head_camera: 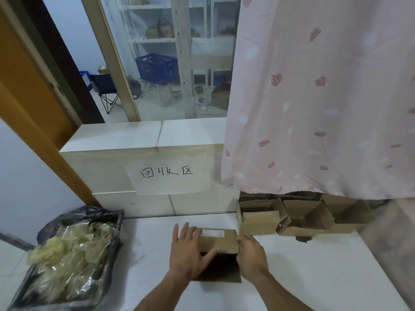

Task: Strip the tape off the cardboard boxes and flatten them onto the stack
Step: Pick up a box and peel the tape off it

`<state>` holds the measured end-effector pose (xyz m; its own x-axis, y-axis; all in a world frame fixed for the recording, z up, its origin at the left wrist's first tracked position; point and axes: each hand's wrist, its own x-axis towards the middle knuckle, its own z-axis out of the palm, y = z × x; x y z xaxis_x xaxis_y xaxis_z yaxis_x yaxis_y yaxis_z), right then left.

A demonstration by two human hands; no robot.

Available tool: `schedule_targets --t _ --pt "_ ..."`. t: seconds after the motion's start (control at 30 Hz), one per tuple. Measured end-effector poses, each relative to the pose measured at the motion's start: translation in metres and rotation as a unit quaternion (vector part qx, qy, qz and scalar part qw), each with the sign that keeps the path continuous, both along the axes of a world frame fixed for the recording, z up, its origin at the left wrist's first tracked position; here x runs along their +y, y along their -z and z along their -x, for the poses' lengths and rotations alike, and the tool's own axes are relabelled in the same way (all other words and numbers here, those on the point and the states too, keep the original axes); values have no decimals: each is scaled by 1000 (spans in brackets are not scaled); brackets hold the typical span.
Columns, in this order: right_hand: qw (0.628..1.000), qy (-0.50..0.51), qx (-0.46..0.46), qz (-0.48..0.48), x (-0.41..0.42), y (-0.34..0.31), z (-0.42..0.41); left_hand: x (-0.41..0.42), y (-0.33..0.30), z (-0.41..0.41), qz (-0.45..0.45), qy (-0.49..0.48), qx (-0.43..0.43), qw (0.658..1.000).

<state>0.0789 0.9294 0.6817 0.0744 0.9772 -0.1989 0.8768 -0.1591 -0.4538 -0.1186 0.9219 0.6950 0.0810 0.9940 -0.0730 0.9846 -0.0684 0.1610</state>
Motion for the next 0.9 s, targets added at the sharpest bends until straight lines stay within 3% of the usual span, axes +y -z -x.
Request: schedule_targets --t 0.1,0.27,0.53,0.73,0.9 --pt "999 -41 24 23 -9 0 -5 1 5 -3 75 -58 -40 995" --pt "990 -98 21 97 -30 6 -18 -18 31 5 156 -59 -12 986" --pt "990 16 19 141 -47 34 11 -39 64 22 218 -152 -114 957" --pt "988 11 63 138 -48 62 52 -43 89 27 223 -165 -196 941" --pt "988 31 54 142 -55 64 55 -57 85 22 181 -168 -208 947"
